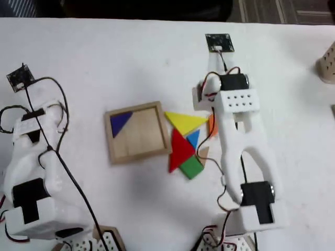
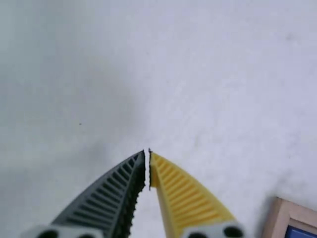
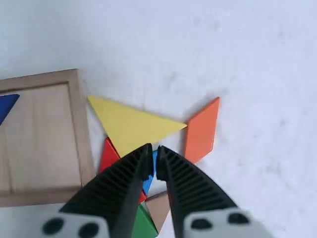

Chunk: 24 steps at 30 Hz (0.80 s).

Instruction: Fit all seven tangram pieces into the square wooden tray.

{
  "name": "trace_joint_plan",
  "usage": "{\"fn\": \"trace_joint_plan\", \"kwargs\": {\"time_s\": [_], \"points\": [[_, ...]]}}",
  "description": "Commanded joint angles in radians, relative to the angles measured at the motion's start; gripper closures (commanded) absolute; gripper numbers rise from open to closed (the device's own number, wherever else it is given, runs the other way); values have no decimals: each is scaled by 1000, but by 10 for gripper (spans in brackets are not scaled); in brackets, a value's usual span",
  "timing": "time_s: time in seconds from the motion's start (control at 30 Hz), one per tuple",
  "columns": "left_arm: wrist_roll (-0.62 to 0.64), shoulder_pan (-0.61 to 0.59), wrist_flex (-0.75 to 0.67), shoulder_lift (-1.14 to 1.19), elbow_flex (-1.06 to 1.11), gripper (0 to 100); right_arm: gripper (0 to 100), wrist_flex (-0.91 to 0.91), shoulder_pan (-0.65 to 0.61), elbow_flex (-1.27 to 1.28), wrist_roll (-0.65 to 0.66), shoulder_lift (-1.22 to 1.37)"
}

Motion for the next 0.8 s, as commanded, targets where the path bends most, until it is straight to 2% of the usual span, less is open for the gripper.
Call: {"fn": "trace_joint_plan", "kwargs": {"time_s": [0.0, 0.1, 0.17, 0.33, 0.5, 0.77], "points": [[-11, 18, -21, -2, -8, 954, 889, -21, 28, -15, -9, 33], [-11, 18, -21, -2, -8, 954, 778, -5, 19, -23, 120, 102], [-11, 18, -21, -2, -8, 954, 751, -7, 22, -25, 173, 142], [-11, 18, -21, -2, -8, 954, 752, -41, 53, -25, 186, 223], [-11, 18, -21, -2, -8, 954, 752, -74, 59, -20, 258, 311], [-11, 16, -21, -2, -8, 954, 752, -76, 62, -72, 258, 426]]}}
